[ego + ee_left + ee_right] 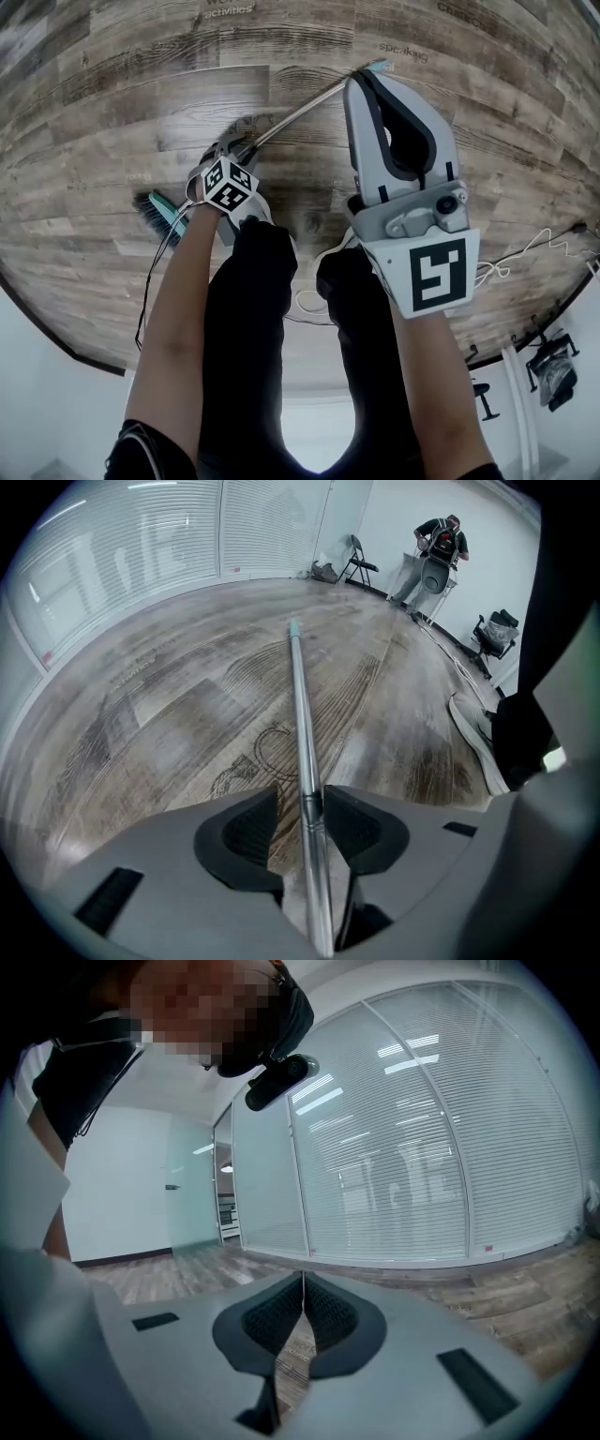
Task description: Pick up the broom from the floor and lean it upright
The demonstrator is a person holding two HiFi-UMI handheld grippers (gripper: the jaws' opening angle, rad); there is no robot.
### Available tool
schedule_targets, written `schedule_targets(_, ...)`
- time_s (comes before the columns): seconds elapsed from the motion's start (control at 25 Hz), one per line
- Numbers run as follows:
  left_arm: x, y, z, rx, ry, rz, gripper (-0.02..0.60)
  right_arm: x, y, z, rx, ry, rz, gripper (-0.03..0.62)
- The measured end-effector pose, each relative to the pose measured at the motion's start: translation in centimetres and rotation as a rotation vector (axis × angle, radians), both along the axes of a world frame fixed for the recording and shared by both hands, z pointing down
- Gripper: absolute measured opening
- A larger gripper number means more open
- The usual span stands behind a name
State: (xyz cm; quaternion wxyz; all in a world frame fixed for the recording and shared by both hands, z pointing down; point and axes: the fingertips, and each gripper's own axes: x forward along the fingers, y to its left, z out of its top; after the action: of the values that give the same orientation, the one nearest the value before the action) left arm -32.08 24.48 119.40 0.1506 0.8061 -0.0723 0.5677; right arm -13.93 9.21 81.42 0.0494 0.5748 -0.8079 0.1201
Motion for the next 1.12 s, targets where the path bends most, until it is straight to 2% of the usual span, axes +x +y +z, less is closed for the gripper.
schedule_targets(0.12,0.0,0.5,0.4,-0.026,-0.014,0.016,0.175,-0.2,0.0,0.3,-0.007,-0.002,-0.003,0.018)
schedule_targets(0.24,-0.9,0.8,1.4,-0.026,-0.080,-0.004,0.175,-0.5,0.3,0.7,-0.017,-0.005,-0.011,0.018)
schedule_targets(0.4,-1.3,0.3,1.7,-0.007,-0.117,-0.034,0.127,-0.6,0.4,1.2,-0.029,-0.012,-0.023,0.018)
schedule_targets(0.48,-1.5,-0.3,1.6,-0.016,-0.126,-0.079,0.099,-0.5,0.5,1.4,-0.033,-0.012,-0.027,0.018)
schedule_targets(0.56,-1.8,-0.8,1.4,-0.026,-0.122,-0.132,0.094,-0.3,0.8,1.6,-0.044,-0.016,-0.029,0.018)
schedule_targets(0.64,-2.2,-1.2,0.8,-0.010,-0.114,-0.151,0.092,-0.1,1.1,1.6,-0.050,-0.015,-0.026,0.018)
schedule_targets(0.76,-2.4,-1.2,-1.9,-0.002,-0.093,-0.195,0.092,0.1,2.6,1.0,-0.081,-0.019,-0.019,0.018)
schedule_targets(0.96,-1.0,-1.6,-9.3,0.017,-0.013,-0.200,0.087,-1.7,4.7,-2.8,-0.094,-0.027,-0.089,0.018)
schedule_targets(1.12,-1.3,-2.5,-13.7,0.042,-0.045,-0.243,0.086,-2.2,5.5,-6.9,-0.107,-0.059,-0.051,0.018)
